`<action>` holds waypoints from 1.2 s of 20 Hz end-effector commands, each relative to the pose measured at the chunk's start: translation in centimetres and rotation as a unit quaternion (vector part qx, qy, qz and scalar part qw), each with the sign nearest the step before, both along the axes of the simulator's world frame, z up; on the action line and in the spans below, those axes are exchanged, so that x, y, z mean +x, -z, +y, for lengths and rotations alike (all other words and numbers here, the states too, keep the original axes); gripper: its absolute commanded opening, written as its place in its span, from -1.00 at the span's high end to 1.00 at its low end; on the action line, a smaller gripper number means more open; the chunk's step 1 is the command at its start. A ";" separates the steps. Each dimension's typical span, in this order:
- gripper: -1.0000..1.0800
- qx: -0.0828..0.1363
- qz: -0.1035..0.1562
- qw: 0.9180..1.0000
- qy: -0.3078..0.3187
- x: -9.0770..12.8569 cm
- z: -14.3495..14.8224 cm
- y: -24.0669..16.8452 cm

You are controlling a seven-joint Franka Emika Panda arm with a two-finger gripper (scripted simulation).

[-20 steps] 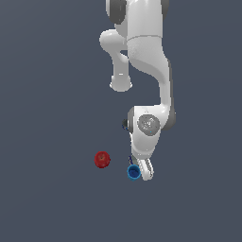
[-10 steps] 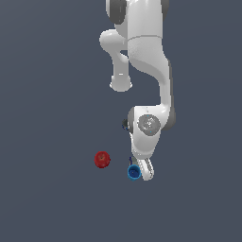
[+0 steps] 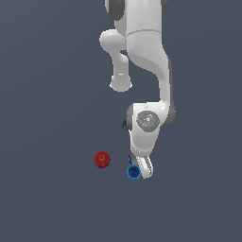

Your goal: Pick up a designated object from a clutter of objects.

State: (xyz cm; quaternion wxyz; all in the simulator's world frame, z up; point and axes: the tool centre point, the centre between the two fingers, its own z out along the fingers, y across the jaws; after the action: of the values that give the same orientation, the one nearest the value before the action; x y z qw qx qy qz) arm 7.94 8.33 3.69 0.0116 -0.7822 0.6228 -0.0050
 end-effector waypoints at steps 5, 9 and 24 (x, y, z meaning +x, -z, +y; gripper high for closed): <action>1.00 0.001 0.001 1.000 0.001 -1.3 -1.2 -2.8; 1.00 0.001 0.002 1.000 0.002 -2.6 -2.4 -5.4; 1.00 0.000 0.006 1.000 0.004 -8.2 -7.7 -17.3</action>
State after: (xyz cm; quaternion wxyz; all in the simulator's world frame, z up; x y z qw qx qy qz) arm 0.29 1.15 19.79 0.0082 -0.7797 0.6261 0.0000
